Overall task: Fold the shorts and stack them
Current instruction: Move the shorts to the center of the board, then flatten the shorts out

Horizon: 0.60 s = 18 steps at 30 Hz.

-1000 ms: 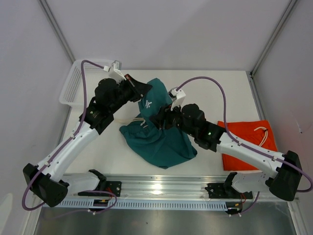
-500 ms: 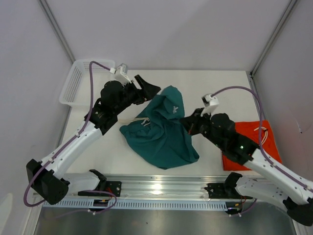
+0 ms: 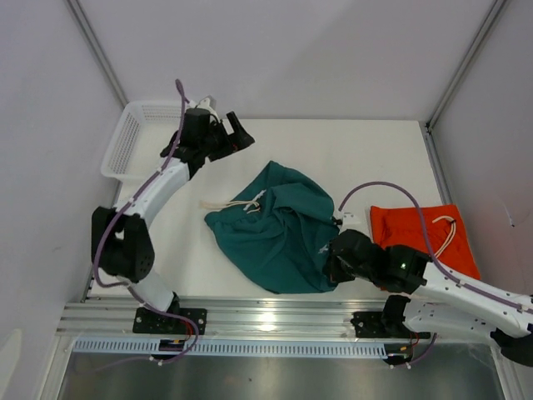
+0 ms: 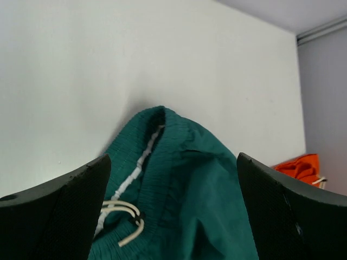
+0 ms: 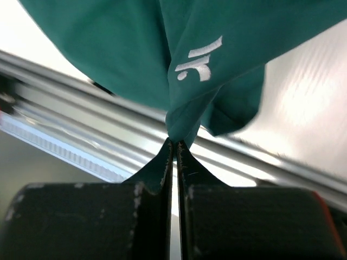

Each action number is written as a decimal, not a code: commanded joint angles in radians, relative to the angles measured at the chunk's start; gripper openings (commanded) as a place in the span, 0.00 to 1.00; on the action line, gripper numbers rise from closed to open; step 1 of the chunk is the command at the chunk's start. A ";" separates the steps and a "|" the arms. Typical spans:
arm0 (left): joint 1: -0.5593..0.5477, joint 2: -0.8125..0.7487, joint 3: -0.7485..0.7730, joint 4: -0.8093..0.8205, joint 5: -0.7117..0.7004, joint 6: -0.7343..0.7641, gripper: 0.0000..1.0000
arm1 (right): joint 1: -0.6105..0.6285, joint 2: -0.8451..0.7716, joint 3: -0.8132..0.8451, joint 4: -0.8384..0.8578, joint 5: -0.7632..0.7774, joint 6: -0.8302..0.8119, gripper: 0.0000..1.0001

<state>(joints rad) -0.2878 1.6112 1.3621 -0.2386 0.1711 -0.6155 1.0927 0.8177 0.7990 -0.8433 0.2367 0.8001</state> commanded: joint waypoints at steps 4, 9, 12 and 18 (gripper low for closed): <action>-0.002 0.271 0.184 0.030 0.171 0.068 0.97 | 0.203 0.112 0.011 -0.198 0.049 0.129 0.00; -0.020 0.456 0.330 0.004 0.264 0.085 0.90 | 0.303 0.144 -0.050 -0.249 0.047 0.231 0.00; -0.037 0.521 0.365 0.034 0.309 0.097 0.89 | 0.329 0.132 -0.113 -0.217 0.013 0.249 0.00; -0.097 0.615 0.474 0.018 0.484 0.187 0.91 | 0.358 0.149 -0.130 -0.185 0.029 0.278 0.00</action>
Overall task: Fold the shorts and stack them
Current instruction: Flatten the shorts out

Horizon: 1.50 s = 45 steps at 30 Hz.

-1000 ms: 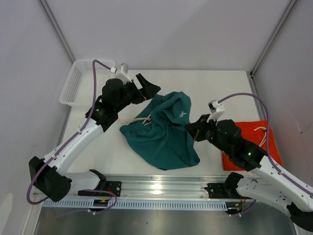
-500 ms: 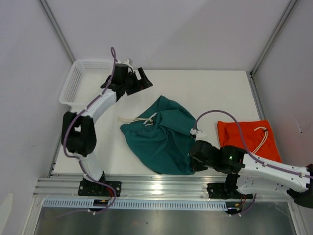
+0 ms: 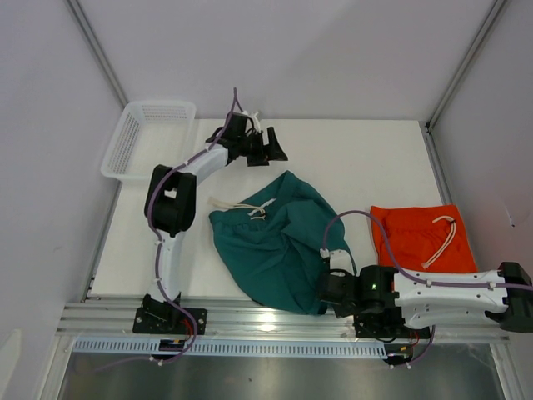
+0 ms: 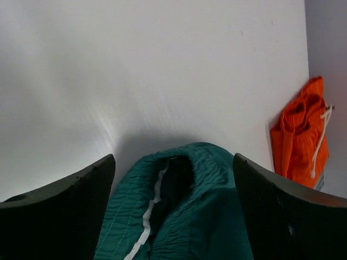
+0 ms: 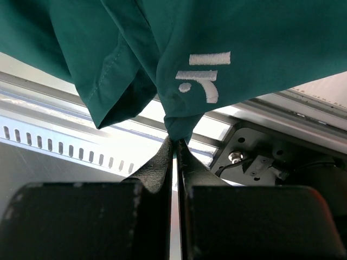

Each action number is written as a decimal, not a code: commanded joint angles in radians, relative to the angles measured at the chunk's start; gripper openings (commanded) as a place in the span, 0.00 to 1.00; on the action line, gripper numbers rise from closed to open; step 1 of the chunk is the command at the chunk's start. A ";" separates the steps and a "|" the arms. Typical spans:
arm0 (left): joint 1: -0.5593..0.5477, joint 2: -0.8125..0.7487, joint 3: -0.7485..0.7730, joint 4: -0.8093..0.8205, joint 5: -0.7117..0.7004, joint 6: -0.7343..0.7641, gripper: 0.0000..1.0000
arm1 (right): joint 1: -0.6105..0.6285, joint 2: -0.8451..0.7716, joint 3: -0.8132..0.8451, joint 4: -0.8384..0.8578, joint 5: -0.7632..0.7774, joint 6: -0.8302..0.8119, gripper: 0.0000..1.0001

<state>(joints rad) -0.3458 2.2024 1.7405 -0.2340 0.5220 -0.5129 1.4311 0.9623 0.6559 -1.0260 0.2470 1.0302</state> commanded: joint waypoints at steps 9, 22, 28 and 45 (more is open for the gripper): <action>-0.099 0.053 0.100 -0.011 0.197 0.140 0.88 | 0.022 0.018 0.056 -0.005 0.051 0.044 0.00; -0.104 0.074 0.105 -0.071 0.113 0.154 0.77 | 0.029 -0.011 0.062 -0.006 0.058 0.056 0.00; -0.104 0.129 0.143 -0.047 0.157 0.123 0.69 | 0.034 -0.011 0.070 -0.002 0.064 0.059 0.00; -0.024 0.122 0.211 0.096 0.300 -0.081 0.00 | 0.009 0.003 0.119 -0.003 0.121 0.031 0.00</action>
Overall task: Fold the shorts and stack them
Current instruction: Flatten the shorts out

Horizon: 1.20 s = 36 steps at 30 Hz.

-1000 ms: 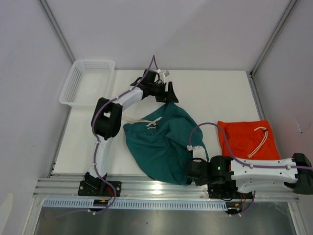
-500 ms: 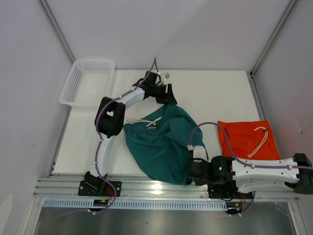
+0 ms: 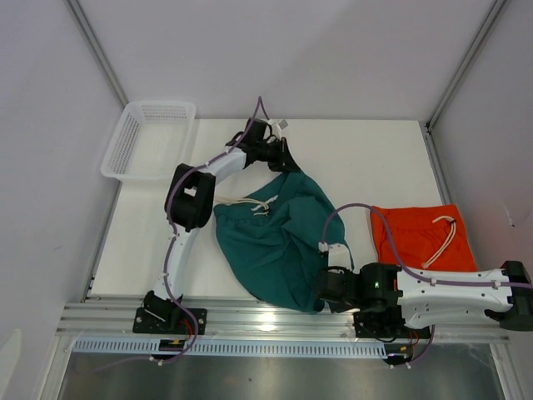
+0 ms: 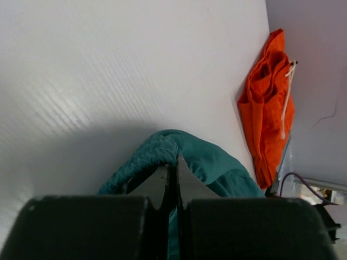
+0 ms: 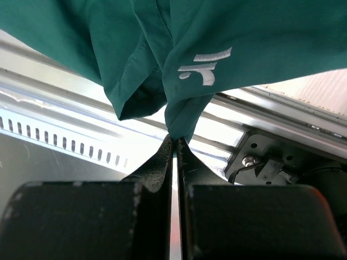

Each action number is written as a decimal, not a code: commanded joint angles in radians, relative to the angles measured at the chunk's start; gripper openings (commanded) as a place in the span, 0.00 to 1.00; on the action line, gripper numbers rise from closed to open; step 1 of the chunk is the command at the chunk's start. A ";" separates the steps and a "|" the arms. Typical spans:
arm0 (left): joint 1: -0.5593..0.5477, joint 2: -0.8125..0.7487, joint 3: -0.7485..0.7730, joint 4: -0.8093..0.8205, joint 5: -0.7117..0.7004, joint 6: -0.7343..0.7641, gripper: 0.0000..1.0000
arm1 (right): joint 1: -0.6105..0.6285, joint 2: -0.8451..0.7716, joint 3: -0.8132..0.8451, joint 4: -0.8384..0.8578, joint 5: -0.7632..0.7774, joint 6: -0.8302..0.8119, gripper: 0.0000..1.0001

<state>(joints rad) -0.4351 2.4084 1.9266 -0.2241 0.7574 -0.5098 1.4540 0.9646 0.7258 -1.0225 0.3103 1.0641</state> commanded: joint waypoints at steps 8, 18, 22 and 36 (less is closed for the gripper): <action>0.258 -0.455 -0.038 -0.026 0.034 -0.130 0.00 | -0.125 0.029 0.184 0.035 0.096 -0.142 0.00; 0.395 -0.878 0.005 -0.240 -0.081 -0.157 0.00 | -0.424 0.052 0.405 0.090 0.076 -0.410 0.00; 0.432 -1.002 0.020 -0.254 -0.109 -0.202 0.00 | -0.657 0.063 0.513 0.139 0.004 -0.522 0.00; 0.469 -1.134 0.147 -0.176 -0.075 -0.417 0.00 | -0.942 0.135 0.922 0.174 -0.250 -0.780 0.00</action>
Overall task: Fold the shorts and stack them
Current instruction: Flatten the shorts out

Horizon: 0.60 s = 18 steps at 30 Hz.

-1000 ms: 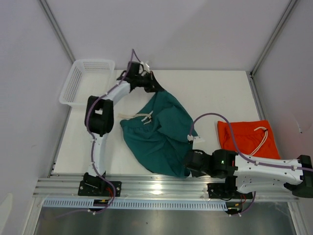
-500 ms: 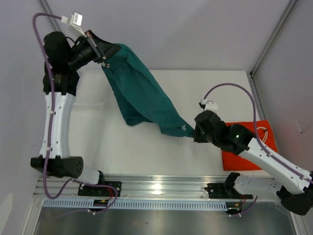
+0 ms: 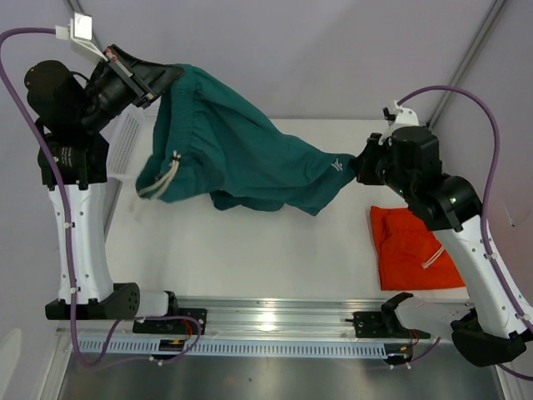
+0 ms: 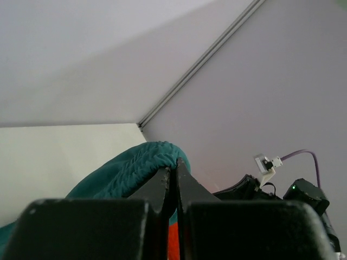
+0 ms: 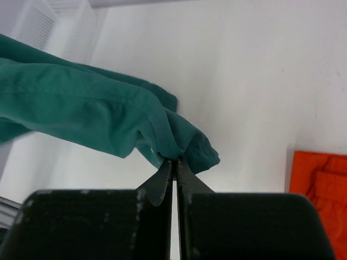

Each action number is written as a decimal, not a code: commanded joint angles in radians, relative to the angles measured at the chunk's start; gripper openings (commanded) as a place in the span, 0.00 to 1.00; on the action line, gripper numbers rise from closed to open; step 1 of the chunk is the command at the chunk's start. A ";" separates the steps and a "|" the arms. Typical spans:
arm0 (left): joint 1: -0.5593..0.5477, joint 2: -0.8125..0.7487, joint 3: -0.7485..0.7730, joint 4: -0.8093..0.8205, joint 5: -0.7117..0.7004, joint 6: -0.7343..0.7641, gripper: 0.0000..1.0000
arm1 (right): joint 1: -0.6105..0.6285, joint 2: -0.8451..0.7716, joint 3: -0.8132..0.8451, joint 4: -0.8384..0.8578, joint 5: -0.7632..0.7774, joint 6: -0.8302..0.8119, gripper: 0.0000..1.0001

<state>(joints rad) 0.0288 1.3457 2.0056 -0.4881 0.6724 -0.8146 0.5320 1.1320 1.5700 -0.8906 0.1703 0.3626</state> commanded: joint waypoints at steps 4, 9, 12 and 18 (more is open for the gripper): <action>0.005 -0.193 -0.037 0.204 0.032 -0.178 0.00 | -0.020 -0.127 0.120 0.097 -0.210 -0.106 0.00; 0.006 -0.362 -0.042 0.131 -0.040 -0.140 0.00 | -0.020 -0.285 0.189 0.171 -0.331 -0.111 0.00; 0.006 -0.431 -0.039 0.096 -0.079 -0.133 0.00 | -0.020 -0.288 0.319 0.124 -0.364 -0.097 0.00; 0.006 -0.441 -0.012 0.054 -0.143 -0.120 0.00 | -0.018 -0.175 0.548 0.012 -0.313 -0.103 0.00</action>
<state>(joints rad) 0.0292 0.8341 1.9938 -0.4141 0.5900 -0.9169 0.5140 0.8577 2.0769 -0.8108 -0.1551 0.2756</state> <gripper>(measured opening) 0.007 0.009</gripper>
